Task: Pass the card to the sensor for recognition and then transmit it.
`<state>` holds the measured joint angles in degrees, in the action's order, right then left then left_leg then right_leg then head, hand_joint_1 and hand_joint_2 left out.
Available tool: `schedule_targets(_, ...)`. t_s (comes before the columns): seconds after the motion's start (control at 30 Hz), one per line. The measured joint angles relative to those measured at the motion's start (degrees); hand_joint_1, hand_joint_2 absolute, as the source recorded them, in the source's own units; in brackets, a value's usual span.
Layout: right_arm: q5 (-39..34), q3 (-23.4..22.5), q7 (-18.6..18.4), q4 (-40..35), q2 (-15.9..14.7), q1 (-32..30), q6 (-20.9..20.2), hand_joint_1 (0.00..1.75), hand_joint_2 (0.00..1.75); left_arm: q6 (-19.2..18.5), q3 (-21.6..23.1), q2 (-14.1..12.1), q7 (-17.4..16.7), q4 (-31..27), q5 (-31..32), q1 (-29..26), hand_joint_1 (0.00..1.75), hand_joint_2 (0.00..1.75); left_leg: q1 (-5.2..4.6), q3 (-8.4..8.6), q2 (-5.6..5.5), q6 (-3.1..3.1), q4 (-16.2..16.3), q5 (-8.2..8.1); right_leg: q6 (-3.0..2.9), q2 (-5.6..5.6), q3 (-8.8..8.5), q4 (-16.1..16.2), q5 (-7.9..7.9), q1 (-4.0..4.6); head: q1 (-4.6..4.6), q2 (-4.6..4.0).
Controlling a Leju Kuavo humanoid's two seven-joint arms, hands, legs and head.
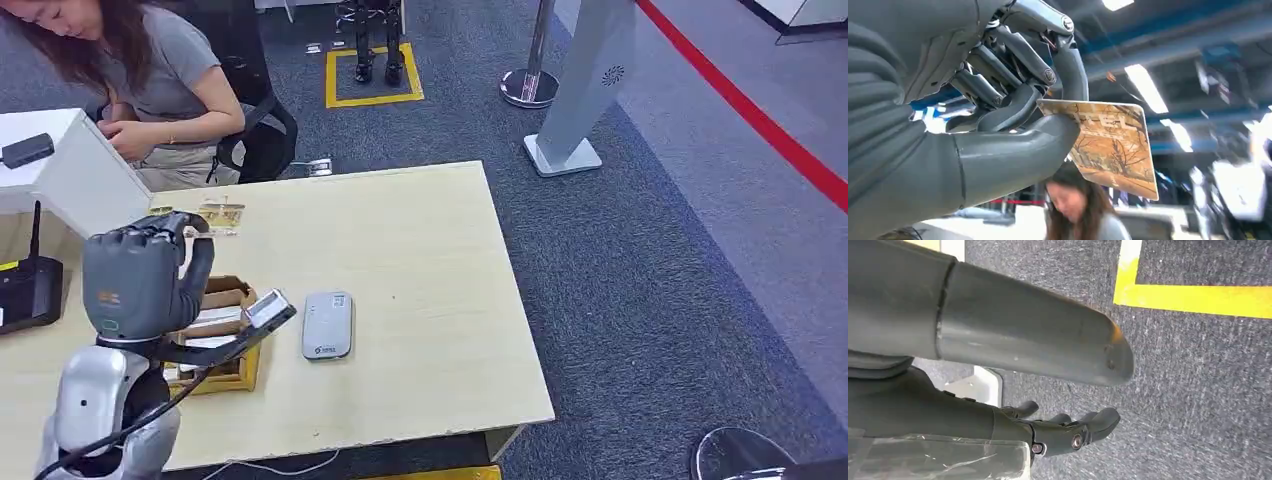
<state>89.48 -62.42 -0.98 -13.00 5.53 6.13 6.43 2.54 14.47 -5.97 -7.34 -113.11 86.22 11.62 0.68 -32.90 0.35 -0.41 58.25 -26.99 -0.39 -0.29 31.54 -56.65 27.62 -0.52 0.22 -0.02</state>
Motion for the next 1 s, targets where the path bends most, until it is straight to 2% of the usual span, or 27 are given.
schedule_targets(0.1, 0.50, 0.09, -0.28, 0.00, 0.17, 0.58, -0.53, 0.00, 0.00, -0.81, -2.94, 0.02, -1.77, -0.09, 2.78, 1.54, 1.75, 1.75, 0.01, 0.00, 0.01, -0.03, -0.01, 0.02, 0.00, 0.03, 0.01, -0.01, 0.00, 0.00, 0.00, 0.00)
schedule_targets(0.27, 0.50, 0.11, -0.31, 0.00, 0.17, 0.63, -0.57, 0.00, 0.00, -0.83, -3.13, -0.02, -1.95, -0.06, 2.87, 1.64, 1.75, 1.75, 0.01, 0.00, 0.01, -0.04, -0.01, 0.02, 0.00, 0.03, 0.01, -0.01, 0.00, 0.00, -0.02, 0.00)
schedule_targets(0.3, 0.53, 0.81, -0.85, 0.02, 0.26, 1.34, -1.05, 0.00, 0.00, -0.16, -5.41, -2.74, -6.02, 1.79, 3.43, 3.22, 1.75, 1.75, 0.03, 0.02, 0.02, -0.08, -0.02, 0.05, -0.01, 0.05, 0.03, -0.04, 0.00, 0.01, 0.00, 0.00)
schedule_targets(0.33, 0.53, 1.83, -0.96, 0.02, 0.33, 1.89, -1.53, 0.00, 0.00, 0.74, -6.69, -6.70, -10.22, 5.24, 3.61, 4.44, 1.75, 1.75, 0.06, 0.03, 0.01, -0.11, -0.04, 0.08, -0.03, 0.07, 0.04, -0.06, 0.00, 0.03, -0.07, 0.00)
schedule_targets(0.37, 0.53, 3.00, -1.03, 0.02, 0.37, 2.50, -1.86, 0.00, 0.00, 2.58, -6.51, -12.47, -14.17, 10.28, 3.74, 5.94, 1.75, 1.75, 0.08, 0.04, 0.06, -0.16, -0.04, 0.10, -0.08, 0.15, 0.08, -0.09, -0.03, 0.05, -0.09, 0.00)
schedule_targets(0.4, 0.53, 3.22, -1.03, 0.02, 0.37, 2.62, -1.86, 0.00, 0.00, 3.26, -6.38, -13.84, -15.00, 11.88, 3.76, 6.48, 1.75, 1.75, 0.09, 0.03, 0.08, -0.19, -0.04, 0.12, -0.10, 0.17, 0.10, -0.09, -0.05, 0.06, -0.07, 0.00)
schedule_targets(0.47, 0.53, 3.56, -1.03, 0.02, 0.39, 2.81, -1.88, 0.00, 0.00, 4.37, -5.79, -17.00, -15.83, 15.05, 3.76, 7.60, 1.75, 1.75, 0.08, 0.02, 0.06, -0.18, -0.04, 0.12, -0.10, 0.16, 0.09, -0.09, -0.04, 0.09, -0.05, -0.02)
schedule_targets(0.67, 0.53, 4.57, -1.03, 0.02, 0.48, 2.98, -2.23, 0.00, 0.00, 5.65, -2.49, -22.60, -17.38, 21.28, 3.79, 10.49, 1.75, 1.75, 0.06, 0.00, 0.06, -0.18, -0.03, 0.12, -0.09, 0.16, 0.09, -0.06, -0.05, 0.10, -0.04, -0.02)
schedule_targets(0.8, 0.53, 4.94, -1.05, 0.04, 0.66, 2.95, -2.68, 0.00, 0.00, 7.21, 0.13, -24.74, -17.23, 24.47, 3.79, 12.66, 1.75, 1.75, 0.05, 0.00, 0.08, -0.18, -0.03, 0.12, -0.09, 0.17, 0.09, -0.05, -0.06, 0.10, -0.07, 0.00)
schedule_targets(1.0, 0.55, 5.84, -1.40, 0.11, 0.70, 2.94, -2.91, 0.00, 0.00, 9.90, 1.62, -25.44, -14.93, 28.78, 3.79, 15.66, 1.75, 1.75, 0.06, 0.00, 0.07, -0.18, -0.03, 0.12, -0.09, 0.16, 0.10, -0.06, -0.06, 0.09, -0.04, -0.02)
